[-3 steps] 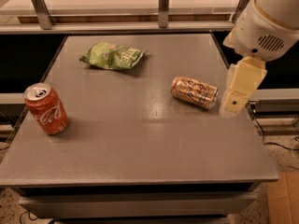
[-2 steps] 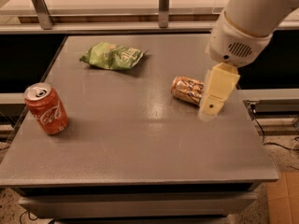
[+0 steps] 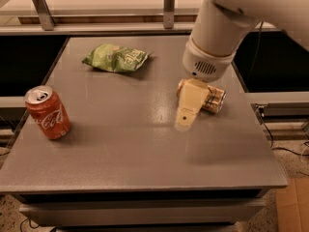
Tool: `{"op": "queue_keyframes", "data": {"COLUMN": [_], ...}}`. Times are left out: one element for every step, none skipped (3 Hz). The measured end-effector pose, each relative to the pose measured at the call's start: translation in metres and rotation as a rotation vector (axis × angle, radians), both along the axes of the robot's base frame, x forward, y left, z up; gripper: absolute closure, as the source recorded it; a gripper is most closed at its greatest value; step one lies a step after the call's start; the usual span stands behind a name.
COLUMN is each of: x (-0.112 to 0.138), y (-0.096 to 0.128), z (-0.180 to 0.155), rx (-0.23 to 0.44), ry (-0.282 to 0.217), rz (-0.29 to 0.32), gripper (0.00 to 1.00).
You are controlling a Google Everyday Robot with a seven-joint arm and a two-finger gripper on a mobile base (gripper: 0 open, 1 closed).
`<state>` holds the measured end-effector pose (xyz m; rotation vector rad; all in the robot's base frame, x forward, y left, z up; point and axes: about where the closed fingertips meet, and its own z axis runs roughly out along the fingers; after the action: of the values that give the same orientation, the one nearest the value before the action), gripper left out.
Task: Place orange can upright
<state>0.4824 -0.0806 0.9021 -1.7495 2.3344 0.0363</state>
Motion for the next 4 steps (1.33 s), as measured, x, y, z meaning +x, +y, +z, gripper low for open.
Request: {"op": "queue_keyframes", "data": {"x": [0.015,0.032,0.050,0.063], "y": [0.007,0.004,-0.007,-0.016], "z": [-0.018,-0.033,-0.045,-0.057], "rx": [-0.022,-0.049,-0.068,-0.082], "ry": [0.002,0.002,0.008,0.020], "rz": [-0.041,-0.101,-0.161,-0.201], "gripper": [0.00,0.00,0.00,0.00]}}
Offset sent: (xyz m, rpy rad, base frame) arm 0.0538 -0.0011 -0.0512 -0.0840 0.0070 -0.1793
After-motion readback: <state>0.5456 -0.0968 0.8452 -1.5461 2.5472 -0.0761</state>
